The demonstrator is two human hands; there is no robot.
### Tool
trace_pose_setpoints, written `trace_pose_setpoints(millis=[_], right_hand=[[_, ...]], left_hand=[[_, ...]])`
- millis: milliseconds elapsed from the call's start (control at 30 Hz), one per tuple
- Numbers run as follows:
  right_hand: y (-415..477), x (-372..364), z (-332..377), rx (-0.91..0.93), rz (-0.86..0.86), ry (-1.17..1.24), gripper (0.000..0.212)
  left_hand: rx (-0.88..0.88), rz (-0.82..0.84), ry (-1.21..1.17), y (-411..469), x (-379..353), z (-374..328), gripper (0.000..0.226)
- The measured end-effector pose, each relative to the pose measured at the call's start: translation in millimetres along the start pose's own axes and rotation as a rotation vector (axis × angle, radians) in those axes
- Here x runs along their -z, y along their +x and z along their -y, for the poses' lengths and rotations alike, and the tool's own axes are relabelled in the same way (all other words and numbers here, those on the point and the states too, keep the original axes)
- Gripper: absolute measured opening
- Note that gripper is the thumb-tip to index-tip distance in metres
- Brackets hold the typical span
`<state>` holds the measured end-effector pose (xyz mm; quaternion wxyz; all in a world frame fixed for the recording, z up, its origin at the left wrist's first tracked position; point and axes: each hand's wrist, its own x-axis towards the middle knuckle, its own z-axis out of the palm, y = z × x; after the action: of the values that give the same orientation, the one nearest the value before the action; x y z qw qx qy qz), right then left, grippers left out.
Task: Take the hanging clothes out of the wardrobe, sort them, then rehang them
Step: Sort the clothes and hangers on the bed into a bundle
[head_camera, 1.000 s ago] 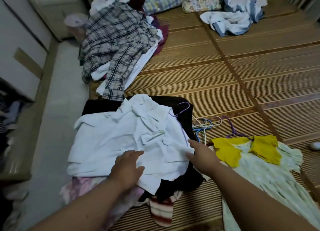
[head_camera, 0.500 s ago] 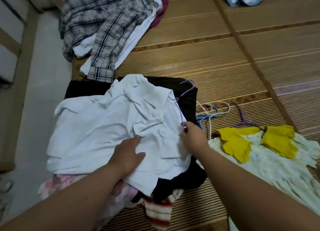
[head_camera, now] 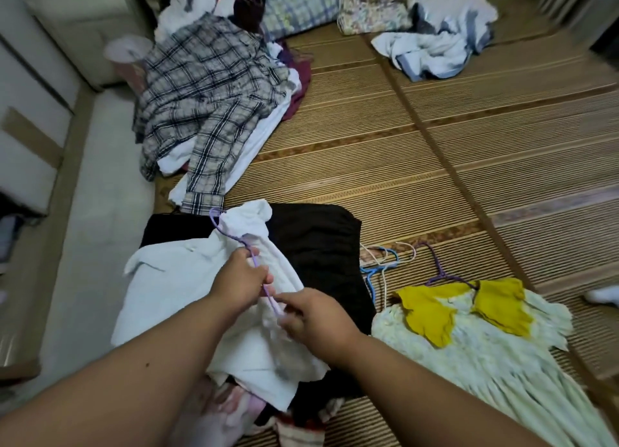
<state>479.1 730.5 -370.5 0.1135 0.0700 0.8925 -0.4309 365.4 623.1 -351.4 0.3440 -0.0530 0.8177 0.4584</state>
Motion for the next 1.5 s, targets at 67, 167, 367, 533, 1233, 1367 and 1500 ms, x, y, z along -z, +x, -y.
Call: trace_pose_setpoints(millis=[67, 167, 367, 533, 1233, 1367, 1500], right_hand=[[1, 11, -12, -0.074, -0.111, 0.086, 0.034], [6, 30, -53, -0.360, -0.267, 0.113, 0.043], [25, 50, -137, -0.777, -0.273, 0.223, 0.057], [39, 43, -163, -0.897, -0.183, 0.422, 0.033], [-1, 124, 61, -0.301, -0.082, 0.585, 0.021], [-12, 142, 142, -0.152, -0.033, 0.529, 0.023], [-25, 142, 216, -0.054, -0.061, 0.446, 0.023]], left_hand=[[0.021, 0.010, -0.064, -2, 7, -3, 0.034], [0.038, -0.031, -0.050, 13, 14, 6, 0.036], [0.035, 0.066, -0.003, 38, -26, 20, 0.033], [0.007, 0.178, -0.026, 50, -77, 24, 0.031], [-0.023, -0.158, -0.262, -99, 67, -62, 0.031], [-0.086, -0.266, -0.331, -154, 117, -70, 0.029], [-0.130, -0.357, -0.406, -193, 169, -63, 0.032]])
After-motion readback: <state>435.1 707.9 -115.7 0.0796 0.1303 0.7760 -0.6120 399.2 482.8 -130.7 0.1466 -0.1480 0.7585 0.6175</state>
